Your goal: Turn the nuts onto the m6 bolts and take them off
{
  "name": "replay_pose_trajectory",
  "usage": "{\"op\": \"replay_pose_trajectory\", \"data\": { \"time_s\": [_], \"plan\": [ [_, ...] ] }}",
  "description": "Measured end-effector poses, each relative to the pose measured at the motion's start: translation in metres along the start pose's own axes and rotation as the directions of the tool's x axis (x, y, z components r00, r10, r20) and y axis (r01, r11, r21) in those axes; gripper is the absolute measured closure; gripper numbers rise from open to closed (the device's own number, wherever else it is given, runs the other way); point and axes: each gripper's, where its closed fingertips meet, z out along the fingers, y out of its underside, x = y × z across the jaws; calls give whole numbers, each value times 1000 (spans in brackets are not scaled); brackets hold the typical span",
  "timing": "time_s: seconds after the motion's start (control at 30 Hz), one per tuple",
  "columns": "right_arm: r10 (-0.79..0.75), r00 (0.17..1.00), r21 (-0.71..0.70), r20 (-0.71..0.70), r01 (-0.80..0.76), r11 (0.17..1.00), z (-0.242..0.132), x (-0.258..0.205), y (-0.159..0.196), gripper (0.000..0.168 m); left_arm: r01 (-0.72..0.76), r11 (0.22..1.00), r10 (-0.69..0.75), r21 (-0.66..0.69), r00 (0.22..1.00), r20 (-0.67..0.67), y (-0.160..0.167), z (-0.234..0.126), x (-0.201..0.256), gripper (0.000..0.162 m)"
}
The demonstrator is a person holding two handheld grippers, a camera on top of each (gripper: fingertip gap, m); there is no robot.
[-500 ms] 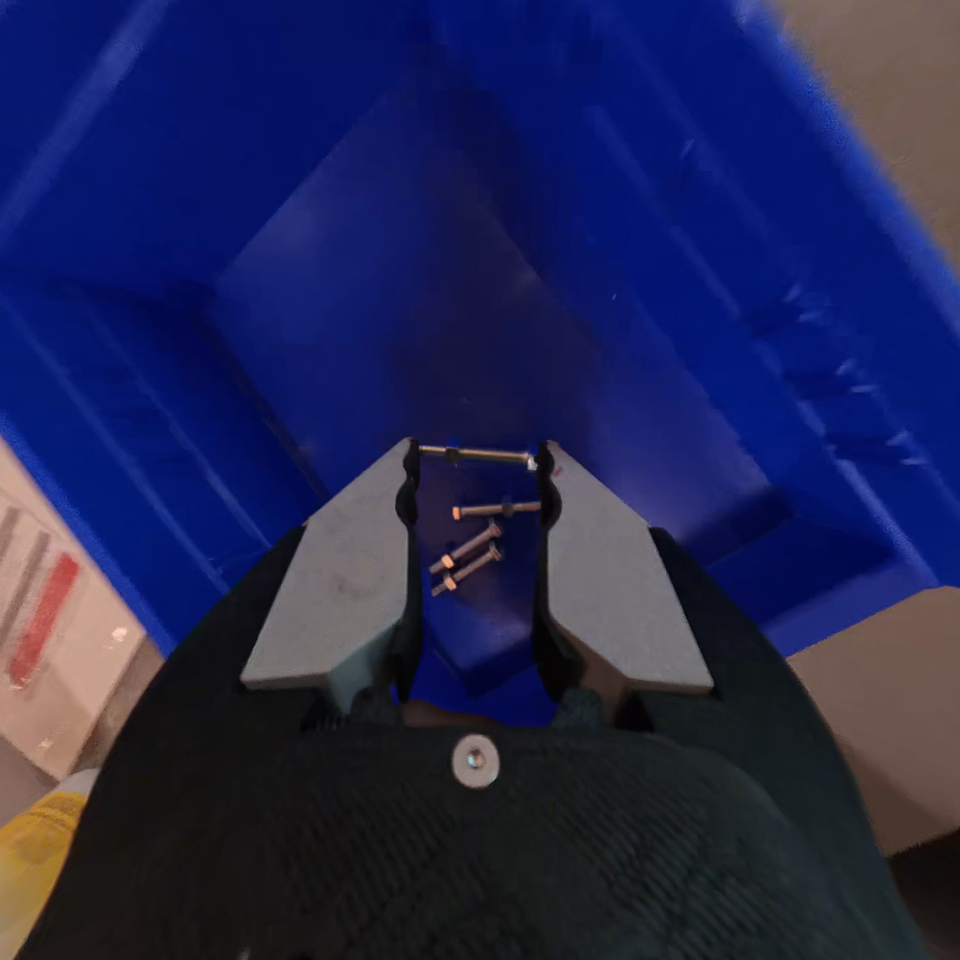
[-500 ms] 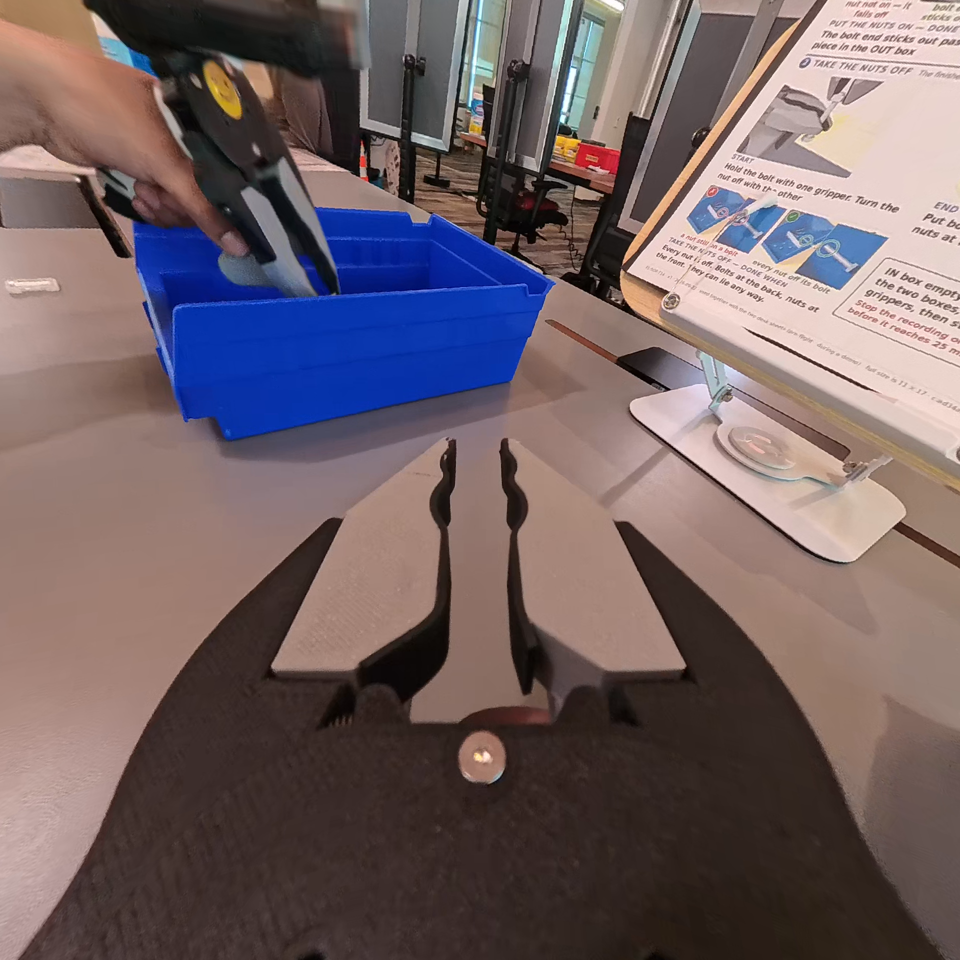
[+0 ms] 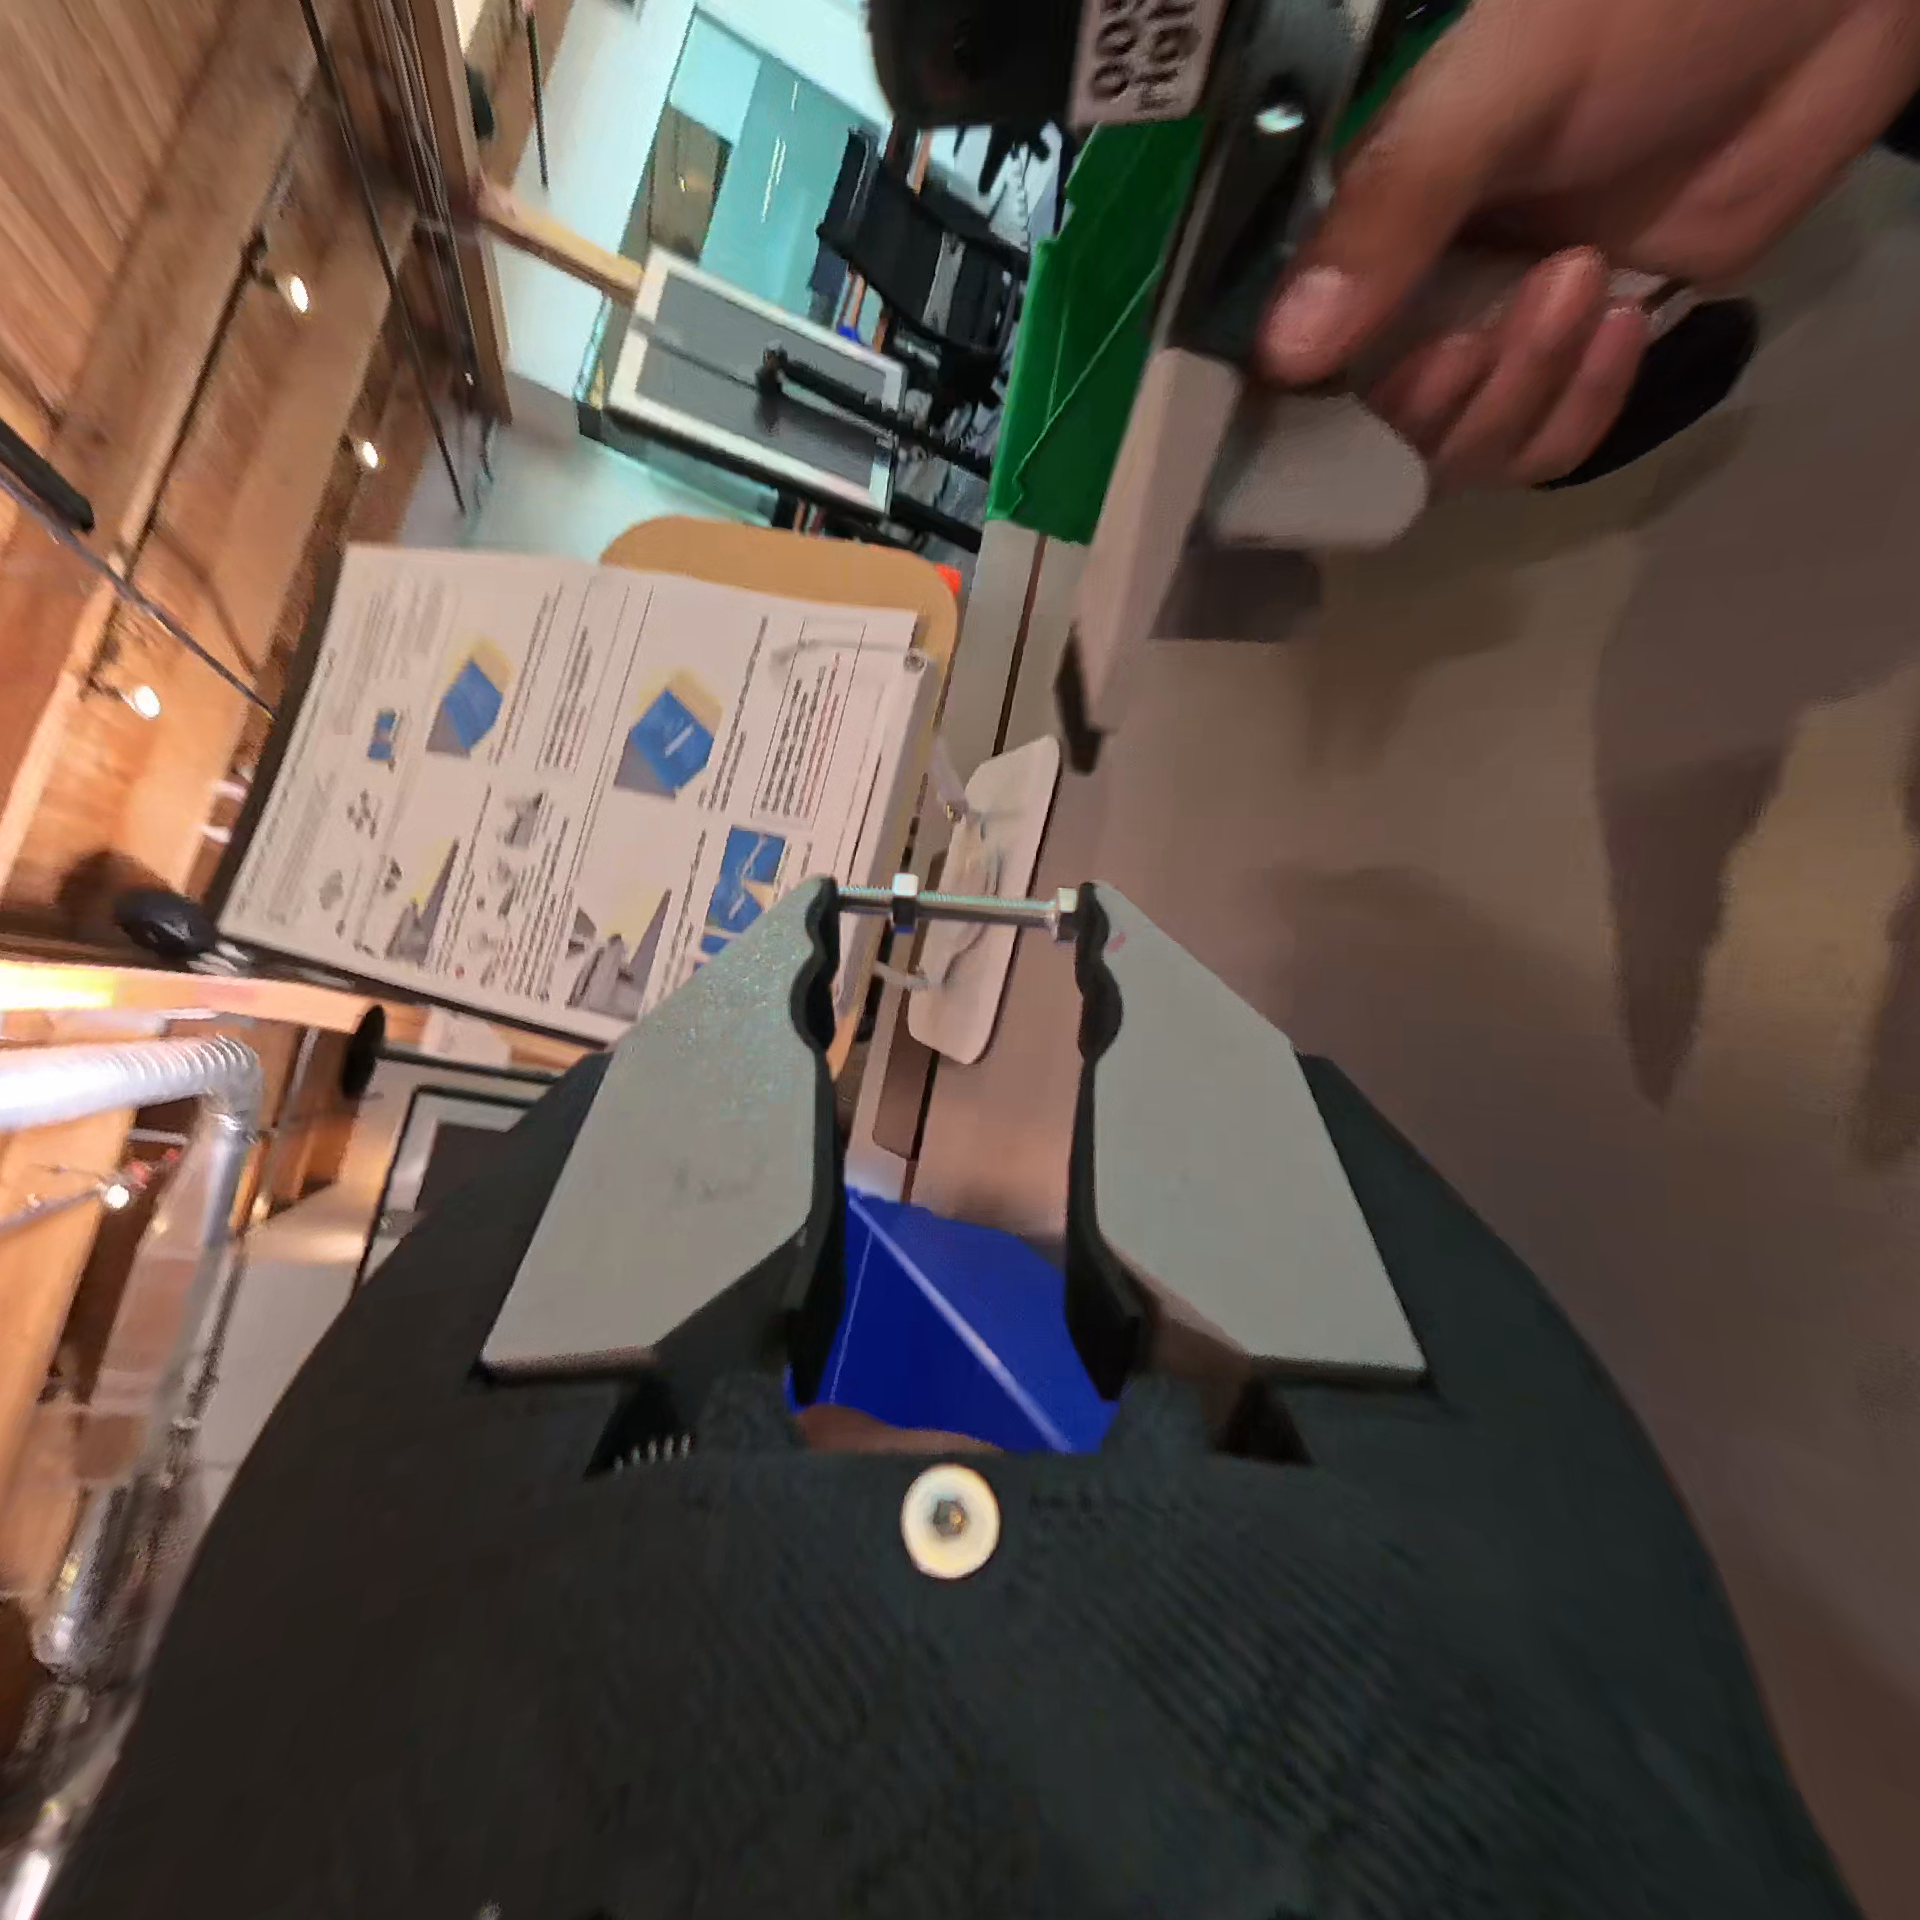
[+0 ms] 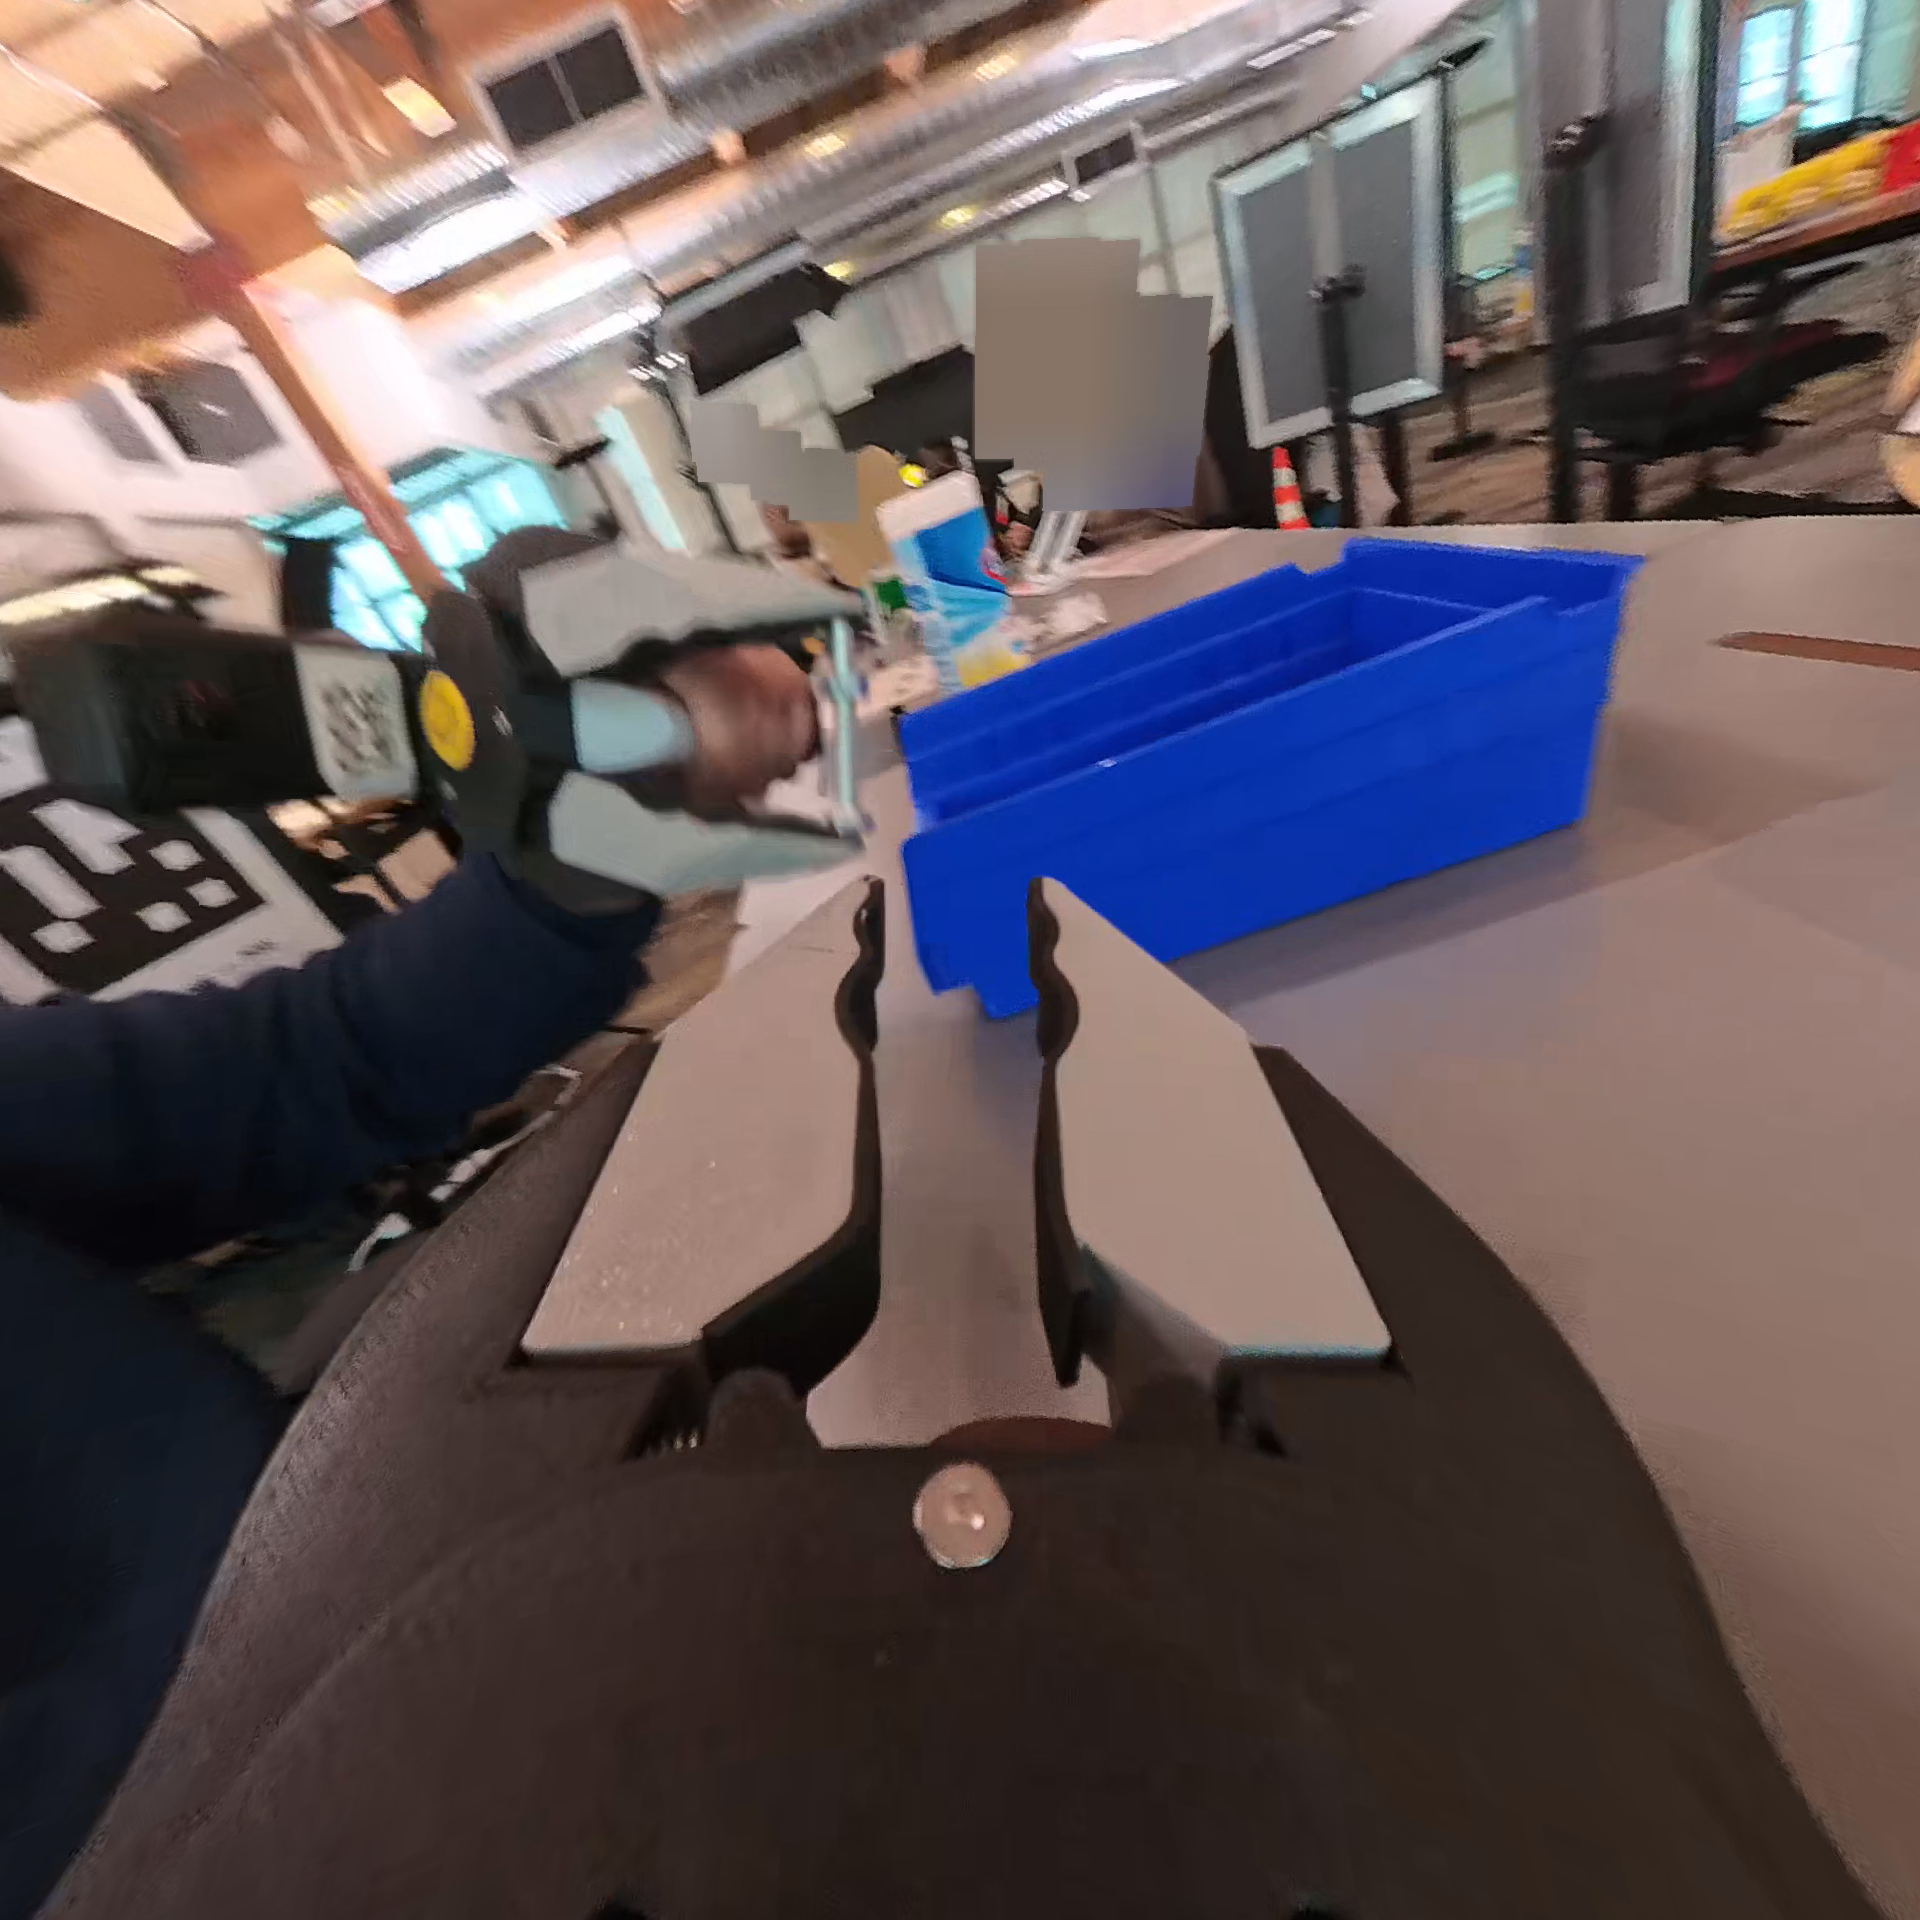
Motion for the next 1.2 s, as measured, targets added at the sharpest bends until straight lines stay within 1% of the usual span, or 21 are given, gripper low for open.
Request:
{"op": "replay_pose_trajectory", "data": {
  "time_s": [0.07, 0.13, 0.23, 0.3, 0.37, 0.4, 0.57, 0.67, 0.7, 0.73, 0.77, 0.8, 0.83, 0.87, 0.9, 0.97, 1.0, 1.03, 1.1, 1.13, 1.2],
  "plan": [
    [11, 997, 26, 74, -13, 1000, -1, -12, -5, 145, -56, 998, 56, 30, 998, 7, -14, 9, 18, 118],
    [19, 992, 25, 126, -23, 999, -1, -20, -5, 146, -75, 995, 74, 58, 997, 15, -23, 17, 30, 118],
    [11, 993, -22, 120, -8, 1000, 2, -19, 3, 149, -63, 994, 61, 86, 998, 27, -29, 27, 37, 118],
    [-7, 993, -46, 116, 12, 999, 3, -20, 7, 155, -58, 993, 54, 98, 998, 44, -30, 31, 35, 118],
    [-46, 997, -56, 66, 50, 997, 3, -14, 8, 163, -50, 992, 45, 115, 998, 45, -31, 33, 35, 118],
    [-54, 997, -65, 52, 58, 996, 2, -12, 9, 166, -37, 992, 32, 120, 999, 42, -31, 35, 36, 118],
    [-93, 995, -55, -31, 92, 994, -2, 0, 5, 166, 79, 989, -90, 123, 992, 92, -26, 45, 33, 118],
    [-74, 994, 9, -86, 75, 997, -11, 10, -7, 167, 232, 968, -245, 98, 959, 143, -20, 48, 28, 125],
    [-59, 994, 41, -97, 63, 997, -15, 13, -12, 167, 300, 949, -312, 94, 938, 153, -17, 49, 25, 126],
    [-47, 994, 74, -94, 54, 996, -19, 13, -18, 167, 386, 918, -396, 97, 909, 128, -16, 51, 26, 126],
    [-42, 996, 104, -81, 50, 993, -21, 11, -23, 167, 486, 868, -493, 100, 867, 68, -17, 54, 31, 129],
    [-43, 997, 125, -70, 51, 991, -23, 9, -26, 167, 578, 810, -580, 96, 815, -13, -21, 57, 38, 127],
    [-51, 996, 133, -70, 60, 989, -23, 8, -28, 167, 651, 754, -645, 88, 759, -89, -26, 60, 44, 123],
    [-62, 995, 129, -74, 71, 989, -23, 7, -27, 167, 705, 704, -691, 82, 707, -147, -30, 63, 47, 123],
    [-73, 994, 117, -79, 82, 990, -21, 7, -26, 167, 745, 661, -725, 86, 664, -182, -35, 65, 47, 122],
    [-98, 990, 93, -102, 107, 990, -19, 9, -22, 167, 803, 585, -774, 114, 595, -215, -41, 68, 39, 123],
    [-112, 987, 87, -113, 122, 989, -18, 9, -22, 167, 825, 552, -794, 121, 564, -227, -42, 69, 36, 125],
    [-120, 986, 88, -117, 131, 987, -19, 9, -22, 167, 841, 527, -806, 123, 541, -238, -42, 70, 34, 131],
    [-111, 988, 103, -108, 122, 987, -19, 8, -24, 167, 854, 502, -820, 140, 521, -238, -41, 74, 29, 149],
    [-99, 989, 107, -110, 111, 988, -20, 9, -24, 167, 857, 493, -817, 146, 514, -259, -43, 75, 30, 153],
    [-78, 990, 105, -115, 91, 990, -21, 13, -23, 167, 863, 484, -822, 146, 506, -262, -42, 78, 32, 153]
  ]
}}
